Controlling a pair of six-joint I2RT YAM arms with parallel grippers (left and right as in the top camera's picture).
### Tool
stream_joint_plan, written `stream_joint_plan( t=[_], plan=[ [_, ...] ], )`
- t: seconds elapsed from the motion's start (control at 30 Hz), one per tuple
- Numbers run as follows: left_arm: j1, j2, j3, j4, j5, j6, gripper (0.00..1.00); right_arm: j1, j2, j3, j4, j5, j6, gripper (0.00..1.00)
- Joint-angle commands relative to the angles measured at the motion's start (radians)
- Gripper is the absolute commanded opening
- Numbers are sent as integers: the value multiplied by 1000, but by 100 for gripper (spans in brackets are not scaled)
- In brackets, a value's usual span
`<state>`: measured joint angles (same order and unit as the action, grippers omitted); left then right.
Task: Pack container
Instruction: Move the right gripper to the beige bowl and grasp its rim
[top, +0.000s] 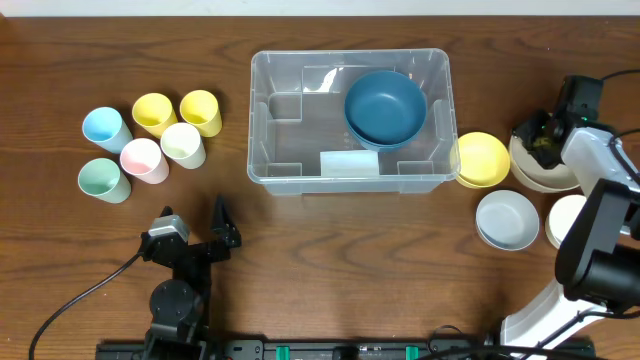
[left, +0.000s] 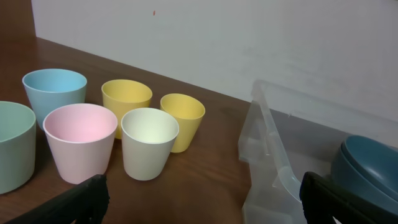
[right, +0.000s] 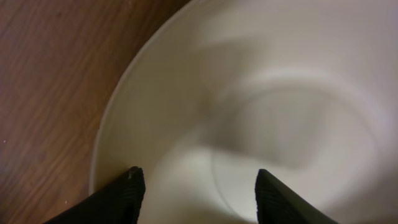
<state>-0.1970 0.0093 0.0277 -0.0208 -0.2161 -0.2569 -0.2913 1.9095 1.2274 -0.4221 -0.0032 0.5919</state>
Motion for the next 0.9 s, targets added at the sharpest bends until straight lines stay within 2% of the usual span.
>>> stream_joint_plan(
  t=[0.0,0.23,0.37,0.63,0.87],
  plan=[
    [5,-5,-24,-30,-11,16,98,16,8,-5,18,-6,-6,56],
    [5,-5,-24,-30,-11,16,98,16,-8,1,10,-67,-33,50],
    [5,-5,-24,-30,-11,16,98,16,-79,13,-18,-108,-32,49],
    [5,-5,-24,-30,-11,16,98,23,-257,15,-42,-109,-57,60],
    [5,-5,-24,-30,-11,16,98,47,-201,15,-34,-82,-58,61]
  ],
)
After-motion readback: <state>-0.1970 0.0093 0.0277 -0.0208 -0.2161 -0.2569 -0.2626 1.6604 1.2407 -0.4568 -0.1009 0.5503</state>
